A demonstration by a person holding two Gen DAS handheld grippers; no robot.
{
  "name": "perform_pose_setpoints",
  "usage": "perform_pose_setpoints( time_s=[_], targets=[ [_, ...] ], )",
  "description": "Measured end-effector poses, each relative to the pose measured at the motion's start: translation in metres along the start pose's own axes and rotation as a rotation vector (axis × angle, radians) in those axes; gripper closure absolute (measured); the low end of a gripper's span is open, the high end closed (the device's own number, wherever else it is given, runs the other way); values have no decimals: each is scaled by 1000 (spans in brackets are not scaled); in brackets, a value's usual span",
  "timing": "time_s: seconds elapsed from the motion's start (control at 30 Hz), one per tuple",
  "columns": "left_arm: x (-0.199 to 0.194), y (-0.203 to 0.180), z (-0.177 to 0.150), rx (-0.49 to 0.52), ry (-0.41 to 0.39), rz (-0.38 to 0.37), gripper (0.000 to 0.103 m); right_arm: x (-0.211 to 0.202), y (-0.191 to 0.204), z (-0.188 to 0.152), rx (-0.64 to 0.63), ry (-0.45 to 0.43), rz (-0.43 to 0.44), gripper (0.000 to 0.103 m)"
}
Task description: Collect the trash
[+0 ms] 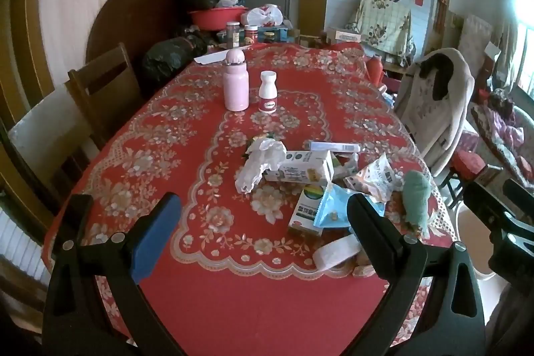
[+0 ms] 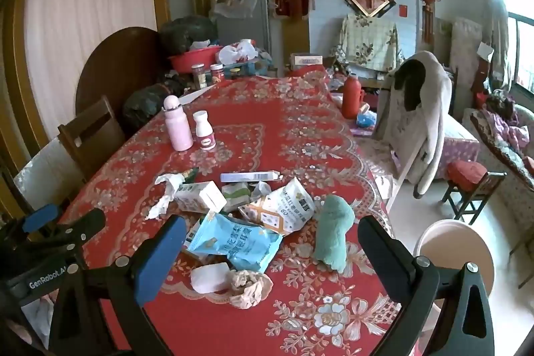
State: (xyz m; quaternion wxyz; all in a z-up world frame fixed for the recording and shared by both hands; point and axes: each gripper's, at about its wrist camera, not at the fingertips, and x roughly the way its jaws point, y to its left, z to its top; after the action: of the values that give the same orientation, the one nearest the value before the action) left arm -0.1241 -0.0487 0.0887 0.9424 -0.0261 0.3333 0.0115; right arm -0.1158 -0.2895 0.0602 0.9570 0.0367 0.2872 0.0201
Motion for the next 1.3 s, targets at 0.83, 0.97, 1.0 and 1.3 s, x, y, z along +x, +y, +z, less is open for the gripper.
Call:
perform_pose_setpoints(
  time_s=[0.83,0.97,1.0,1.3],
  targets=[
    [-4,-15,0,-4,-7,-6,4,14,-3,8,27,-27,-1,1],
    [-5,-19,0,-4,-3,-11,4,15,-5,7,39,-34,7,1],
    [-5,-21,0,-3,-3,-10,4,14,-5,6,47,-42,15,1],
    [3,-24,-3,-4,26,-5,4,19,-9,5,73,-1,30,1]
  ],
)
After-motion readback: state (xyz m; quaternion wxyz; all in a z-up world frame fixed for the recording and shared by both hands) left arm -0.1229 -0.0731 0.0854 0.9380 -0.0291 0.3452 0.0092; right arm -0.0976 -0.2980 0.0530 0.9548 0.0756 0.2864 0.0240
